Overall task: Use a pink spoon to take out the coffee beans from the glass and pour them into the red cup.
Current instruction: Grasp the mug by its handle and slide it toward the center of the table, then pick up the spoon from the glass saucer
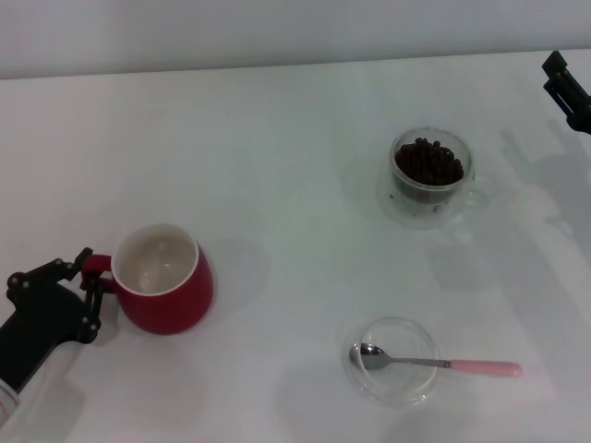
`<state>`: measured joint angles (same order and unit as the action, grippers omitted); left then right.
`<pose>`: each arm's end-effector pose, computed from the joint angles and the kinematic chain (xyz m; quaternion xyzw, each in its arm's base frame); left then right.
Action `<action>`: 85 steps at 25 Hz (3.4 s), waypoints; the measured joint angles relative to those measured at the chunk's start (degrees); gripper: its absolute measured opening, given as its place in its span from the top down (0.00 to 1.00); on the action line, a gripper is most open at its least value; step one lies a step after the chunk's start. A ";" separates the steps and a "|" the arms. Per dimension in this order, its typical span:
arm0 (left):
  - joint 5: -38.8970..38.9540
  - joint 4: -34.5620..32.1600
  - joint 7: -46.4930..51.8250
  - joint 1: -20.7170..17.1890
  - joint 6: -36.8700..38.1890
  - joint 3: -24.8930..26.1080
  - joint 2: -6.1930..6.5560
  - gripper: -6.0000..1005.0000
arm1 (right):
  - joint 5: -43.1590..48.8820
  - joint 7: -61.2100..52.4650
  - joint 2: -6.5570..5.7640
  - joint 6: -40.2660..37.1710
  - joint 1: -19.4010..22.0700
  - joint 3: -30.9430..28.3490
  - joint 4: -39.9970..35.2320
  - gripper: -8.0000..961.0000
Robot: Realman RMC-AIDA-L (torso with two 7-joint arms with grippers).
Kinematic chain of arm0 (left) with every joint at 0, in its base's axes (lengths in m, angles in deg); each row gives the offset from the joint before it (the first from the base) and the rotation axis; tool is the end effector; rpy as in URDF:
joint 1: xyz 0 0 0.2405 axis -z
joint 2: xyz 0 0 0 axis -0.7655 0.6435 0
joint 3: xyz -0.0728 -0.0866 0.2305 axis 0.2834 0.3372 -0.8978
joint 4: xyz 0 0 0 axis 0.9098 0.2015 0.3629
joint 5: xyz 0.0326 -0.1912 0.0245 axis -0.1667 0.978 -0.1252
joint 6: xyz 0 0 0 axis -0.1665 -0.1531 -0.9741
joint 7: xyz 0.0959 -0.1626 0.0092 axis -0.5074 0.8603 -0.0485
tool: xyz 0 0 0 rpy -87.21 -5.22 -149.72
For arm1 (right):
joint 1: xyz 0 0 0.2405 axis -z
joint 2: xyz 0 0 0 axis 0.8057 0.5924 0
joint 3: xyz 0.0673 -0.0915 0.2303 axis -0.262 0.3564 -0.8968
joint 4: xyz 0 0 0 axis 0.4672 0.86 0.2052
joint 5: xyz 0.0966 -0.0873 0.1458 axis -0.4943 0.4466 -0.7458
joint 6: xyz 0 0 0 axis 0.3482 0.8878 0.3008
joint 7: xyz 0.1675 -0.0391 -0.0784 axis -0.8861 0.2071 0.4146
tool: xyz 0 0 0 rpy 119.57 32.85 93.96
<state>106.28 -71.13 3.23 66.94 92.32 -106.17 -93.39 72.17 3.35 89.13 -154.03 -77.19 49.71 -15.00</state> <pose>-0.3278 0.2787 -0.0844 -0.8554 -0.0787 -0.1682 0.4835 0.3436 0.3465 0.0344 -0.6558 0.2984 0.3832 0.5780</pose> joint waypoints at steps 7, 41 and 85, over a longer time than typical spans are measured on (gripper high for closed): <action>0.08 -1.89 -0.04 1.37 -1.50 0.01 -0.03 0.87 | 0.00 0.09 0.01 0.23 -0.07 -0.01 0.00 0.11; -0.29 -11.22 -0.11 3.50 -8.84 -0.04 -0.21 0.79 | 0.01 -0.14 0.00 0.04 0.31 -0.01 -0.18 0.11; 8.65 -9.85 3.82 -10.90 11.08 0.20 0.16 0.20 | 0.09 -6.49 -0.53 -9.48 8.22 1.44 4.09 0.12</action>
<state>114.93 -80.98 7.05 56.05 103.40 -105.98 -93.23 72.26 -3.14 88.60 -163.51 -68.98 51.15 -10.91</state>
